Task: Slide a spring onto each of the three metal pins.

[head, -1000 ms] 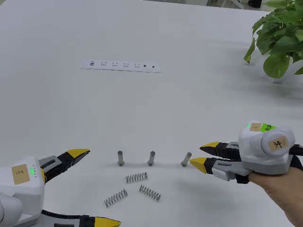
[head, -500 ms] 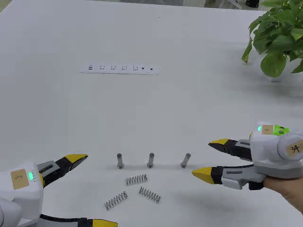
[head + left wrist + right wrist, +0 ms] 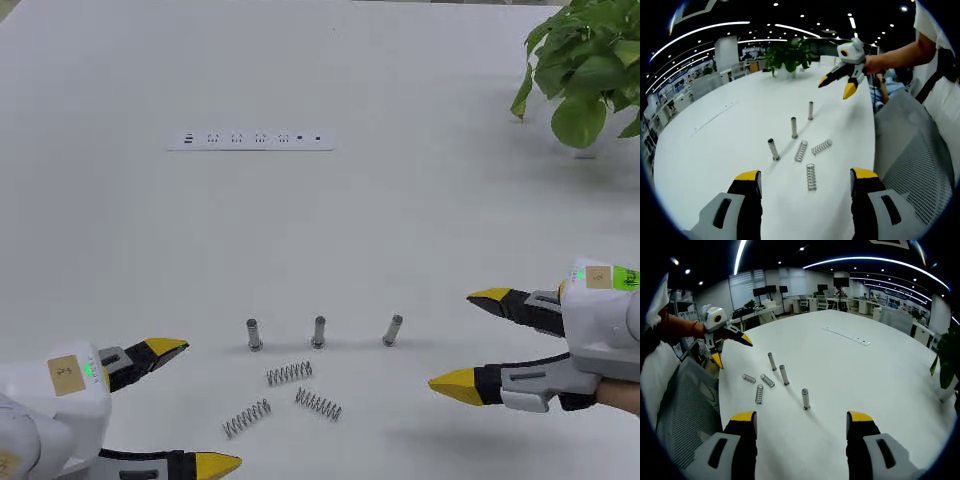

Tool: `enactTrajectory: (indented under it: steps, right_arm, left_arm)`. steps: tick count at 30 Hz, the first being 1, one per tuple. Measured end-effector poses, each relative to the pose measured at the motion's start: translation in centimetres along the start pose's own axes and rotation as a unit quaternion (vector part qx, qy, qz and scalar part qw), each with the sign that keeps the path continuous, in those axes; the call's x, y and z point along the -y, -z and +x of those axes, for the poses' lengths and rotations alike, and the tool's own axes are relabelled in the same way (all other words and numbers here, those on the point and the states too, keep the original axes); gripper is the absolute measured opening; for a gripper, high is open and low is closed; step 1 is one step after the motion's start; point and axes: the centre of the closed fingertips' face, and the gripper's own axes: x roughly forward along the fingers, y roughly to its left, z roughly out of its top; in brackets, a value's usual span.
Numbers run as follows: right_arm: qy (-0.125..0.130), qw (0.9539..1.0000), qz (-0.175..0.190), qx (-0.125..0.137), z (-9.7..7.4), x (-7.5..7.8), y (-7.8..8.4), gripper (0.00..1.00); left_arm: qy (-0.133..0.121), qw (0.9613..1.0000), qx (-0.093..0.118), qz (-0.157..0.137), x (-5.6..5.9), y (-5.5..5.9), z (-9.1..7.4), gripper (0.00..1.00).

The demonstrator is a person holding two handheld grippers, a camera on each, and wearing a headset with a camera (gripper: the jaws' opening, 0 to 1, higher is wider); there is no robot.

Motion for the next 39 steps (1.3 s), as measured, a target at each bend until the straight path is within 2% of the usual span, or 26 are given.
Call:
enactTrajectory:
  steps: [3,7,9,15,16,17,18,20,21,24,26,28,31,33,39]
  right_arm:
    - [-0.002,1.0,0.0,-0.001,-0.1,-0.1,0.5,0.75]
    - [-0.005,1.0,-0.002,-0.005,-0.1,-0.4,1.0,0.76]
    - [-0.006,1.0,-0.003,-0.008,-0.2,-0.4,1.2,0.77]
    - [-0.005,1.0,-0.002,-0.006,-0.4,-0.6,1.4,0.77]
    - [-0.004,1.0,-0.002,-0.007,-0.4,-0.5,1.4,0.77]
    - [-0.004,1.0,-0.002,-0.007,-0.5,-0.6,1.5,0.77]
    - [-0.003,1.0,-0.002,-0.007,-0.5,-0.6,1.5,0.77]
    - [-0.002,1.0,0.0,-0.009,-0.6,-0.6,1.7,0.77]
    - [-0.002,1.0,0.0,-0.009,-0.6,-0.6,1.7,0.77]
    - [-0.001,1.0,0.003,-0.008,-0.7,-0.4,1.9,0.77]
    - [-0.001,0.9999,0.003,-0.01,-0.8,-0.3,2.2,0.77]
    - [0.0,0.9999,0.006,-0.011,-0.8,-0.3,2.3,0.77]
    - [0.001,0.9999,0.006,-0.011,-0.8,-0.3,2.3,0.77]
    - [0.001,0.9999,0.007,-0.011,-0.9,-0.3,2.4,0.77]
    - [0.0,0.9999,0.008,-0.014,-0.9,-0.3,2.6,0.77]
  left_arm:
    - [0.0,0.9995,-0.028,0.011,0.1,0.7,0.5,0.62]
    - [0.0,0.9988,-0.048,0.014,0.3,1.1,1.1,0.49]
    - [0.0,0.9986,-0.051,0.016,0.3,1.1,1.4,0.46]
    - [0.011,0.9955,-0.093,0.011,0.9,2.5,2.7,0.36]
    - [0.013,0.9954,-0.095,0.008,1.0,2.6,2.9,0.36]
    - [0.016,0.9949,-0.099,0.007,0.8,3.0,3.1,0.36]
    - [0.015,0.9934,-0.113,0.011,0.7,3.6,3.3,0.35]
    - [0.017,0.993,-0.116,0.016,0.7,3.8,3.8,0.32]
    - [0.019,0.9927,-0.119,0.013,1.1,3.3,3.7,0.3]
    - [0.025,0.9921,-0.123,0.01,1.5,3.2,4.1,0.23]
    - [0.025,0.9911,-0.13,0.013,1.1,3.7,4.3,0.2]
    - [0.025,0.9901,-0.138,0.013,1.3,3.7,4.2,0.2]
    - [0.027,0.9901,-0.137,0.015,1.3,3.8,4.4,0.19]
    - [0.026,0.9894,-0.142,0.018,1.3,4.2,4.7,0.18]
    - [0.019,0.9897,-0.139,0.025,1.0,4.1,4.7,0.12]
